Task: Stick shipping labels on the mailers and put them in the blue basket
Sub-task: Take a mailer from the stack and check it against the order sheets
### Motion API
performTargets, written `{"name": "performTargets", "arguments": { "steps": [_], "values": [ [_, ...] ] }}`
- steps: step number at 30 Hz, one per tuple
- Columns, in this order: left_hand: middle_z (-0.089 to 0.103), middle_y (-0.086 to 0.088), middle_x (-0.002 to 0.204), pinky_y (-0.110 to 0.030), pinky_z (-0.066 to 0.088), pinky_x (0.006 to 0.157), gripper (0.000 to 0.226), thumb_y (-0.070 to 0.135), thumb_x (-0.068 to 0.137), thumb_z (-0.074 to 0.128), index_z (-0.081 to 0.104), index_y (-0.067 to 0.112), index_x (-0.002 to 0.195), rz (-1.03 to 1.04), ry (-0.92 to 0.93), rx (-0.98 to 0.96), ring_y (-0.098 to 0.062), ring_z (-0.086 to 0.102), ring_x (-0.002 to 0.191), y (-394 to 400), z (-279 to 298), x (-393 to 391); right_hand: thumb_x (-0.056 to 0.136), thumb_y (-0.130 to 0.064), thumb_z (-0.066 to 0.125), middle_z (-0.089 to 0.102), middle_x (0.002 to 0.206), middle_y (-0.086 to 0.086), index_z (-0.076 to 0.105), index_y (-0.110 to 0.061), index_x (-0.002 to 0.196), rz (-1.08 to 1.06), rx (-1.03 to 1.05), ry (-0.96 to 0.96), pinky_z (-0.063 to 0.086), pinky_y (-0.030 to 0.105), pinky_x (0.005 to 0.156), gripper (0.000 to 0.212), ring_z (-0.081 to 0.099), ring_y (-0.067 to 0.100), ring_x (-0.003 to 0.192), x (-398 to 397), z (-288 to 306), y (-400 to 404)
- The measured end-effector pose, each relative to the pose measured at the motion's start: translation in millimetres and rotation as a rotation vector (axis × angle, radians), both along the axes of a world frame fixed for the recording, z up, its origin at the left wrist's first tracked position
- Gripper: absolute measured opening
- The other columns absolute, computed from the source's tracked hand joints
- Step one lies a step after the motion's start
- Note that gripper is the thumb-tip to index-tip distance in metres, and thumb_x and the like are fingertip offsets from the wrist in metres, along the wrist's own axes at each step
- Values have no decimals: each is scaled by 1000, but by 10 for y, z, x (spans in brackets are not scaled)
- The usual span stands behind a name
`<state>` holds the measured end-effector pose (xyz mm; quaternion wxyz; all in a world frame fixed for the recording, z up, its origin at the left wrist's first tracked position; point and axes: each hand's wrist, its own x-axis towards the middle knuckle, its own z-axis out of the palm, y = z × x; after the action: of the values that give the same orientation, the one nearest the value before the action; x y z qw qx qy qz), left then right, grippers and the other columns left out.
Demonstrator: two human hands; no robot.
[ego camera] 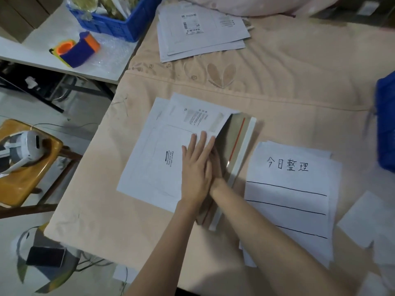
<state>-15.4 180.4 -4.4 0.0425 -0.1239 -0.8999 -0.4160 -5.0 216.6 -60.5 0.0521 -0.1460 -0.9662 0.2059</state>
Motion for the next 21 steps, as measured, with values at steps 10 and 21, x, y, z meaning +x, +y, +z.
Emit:
{"name": "performTargets", "arguments": {
  "steps": [10, 21],
  "values": [
    [48, 3, 144, -40, 18, 117, 73, -16, 75, 35, 54, 21, 135, 171, 138, -44, -21, 32, 141, 38, 263, 68, 82, -2, 48, 59, 96, 2, 64, -9, 93, -187, -386, 522, 45, 28, 80, 21, 57, 22, 90, 431, 664, 755],
    [48, 0, 144, -38, 16, 116, 69, -20, 80, 41, 55, 21, 134, 38, 123, -85, -26, 34, 140, 714, 397, 505, 70, -28, 71, 40, 139, 10, 51, -9, 128, -904, -348, -250, 34, 40, 105, 64, 35, 31, 129, 1224, 597, 2107]
  ]
}}
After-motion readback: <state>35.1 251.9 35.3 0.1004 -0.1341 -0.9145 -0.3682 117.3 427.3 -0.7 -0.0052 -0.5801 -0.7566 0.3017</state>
